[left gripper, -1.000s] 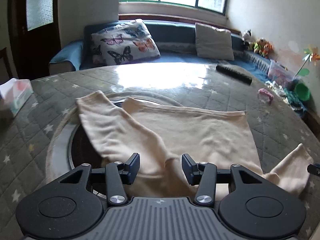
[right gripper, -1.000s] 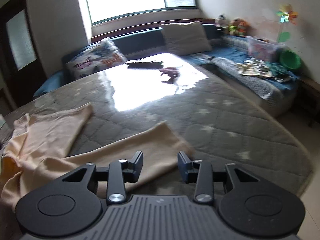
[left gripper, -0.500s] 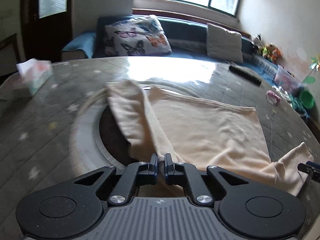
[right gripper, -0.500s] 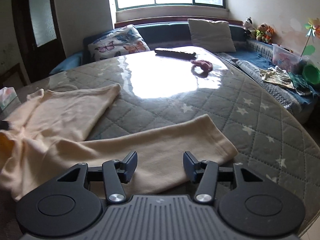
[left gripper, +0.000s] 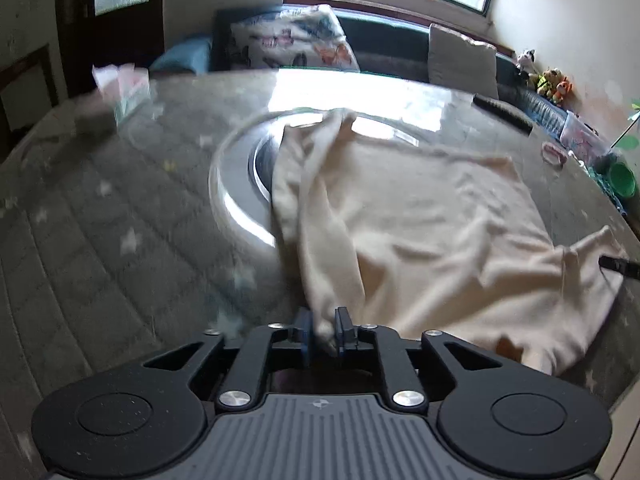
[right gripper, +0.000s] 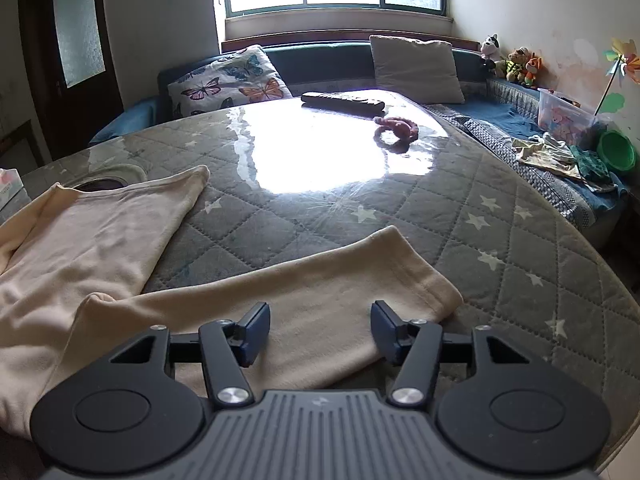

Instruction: Fold clothes

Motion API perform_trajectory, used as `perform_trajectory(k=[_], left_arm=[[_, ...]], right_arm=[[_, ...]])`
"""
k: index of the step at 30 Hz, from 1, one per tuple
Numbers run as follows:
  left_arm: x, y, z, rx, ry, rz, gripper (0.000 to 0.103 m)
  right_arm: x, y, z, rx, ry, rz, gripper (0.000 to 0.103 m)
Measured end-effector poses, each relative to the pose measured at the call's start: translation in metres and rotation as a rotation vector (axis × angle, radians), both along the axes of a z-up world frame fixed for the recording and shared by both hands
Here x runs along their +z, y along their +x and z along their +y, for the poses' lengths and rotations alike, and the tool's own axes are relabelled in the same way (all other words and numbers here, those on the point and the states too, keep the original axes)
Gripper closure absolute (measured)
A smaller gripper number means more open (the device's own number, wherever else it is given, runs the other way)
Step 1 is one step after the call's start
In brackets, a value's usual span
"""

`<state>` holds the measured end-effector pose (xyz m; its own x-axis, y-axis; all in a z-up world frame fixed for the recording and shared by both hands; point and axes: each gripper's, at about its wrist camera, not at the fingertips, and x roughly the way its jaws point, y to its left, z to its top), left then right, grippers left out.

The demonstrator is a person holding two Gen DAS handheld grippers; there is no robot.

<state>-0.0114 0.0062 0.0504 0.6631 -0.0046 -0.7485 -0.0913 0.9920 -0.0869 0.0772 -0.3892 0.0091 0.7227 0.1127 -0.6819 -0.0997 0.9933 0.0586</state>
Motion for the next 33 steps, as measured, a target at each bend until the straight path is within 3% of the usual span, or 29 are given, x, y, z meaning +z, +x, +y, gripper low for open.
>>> perform_trajectory(k=[3, 6, 12, 19, 21, 22, 23, 24, 27, 33], left_arm=[[0.011, 0.018, -0.005, -0.004, 0.056, -0.054, 0.065], [0.016, 0.051, -0.013, -0.019, 0.101, -0.085, 0.059], [0.007, 0.118, -0.024, -0.033, 0.168, -0.08, 0.056], [-0.014, 0.157, -0.022, -0.001, 0.196, -0.055, 0.056], [-0.017, 0.162, -0.02, 0.002, 0.197, -0.05, 0.059], [-0.019, 0.163, -0.017, 0.002, 0.197, -0.047, 0.065], [-0.021, 0.164, -0.016, 0.0, 0.193, -0.044, 0.085], [-0.021, 0.164, -0.013, -0.005, 0.186, -0.042, 0.092], [-0.015, 0.152, 0.002, 0.025, 0.17, -0.074, 0.099], [0.008, 0.102, 0.047, 0.184, 0.121, -0.146, 0.1]], right_arm=[[0.0, 0.001, 0.0, -0.001, 0.001, -0.001, 0.044], [-0.001, 0.002, 0.0, -0.003, 0.003, -0.002, 0.042], [-0.003, 0.003, 0.002, -0.001, -0.004, -0.006, 0.035], [-0.003, 0.004, 0.002, -0.001, 0.007, -0.006, 0.03], [-0.003, 0.004, 0.002, 0.0, 0.005, -0.005, 0.028], [-0.003, 0.004, 0.003, 0.0, 0.005, -0.005, 0.027], [-0.003, 0.005, 0.003, 0.0, 0.003, -0.006, 0.027], [-0.003, 0.005, 0.004, 0.0, 0.0, -0.006, 0.027], [-0.004, 0.005, 0.004, 0.0, 0.001, -0.006, 0.027], [-0.004, 0.005, 0.005, 0.002, -0.007, -0.008, 0.027]])
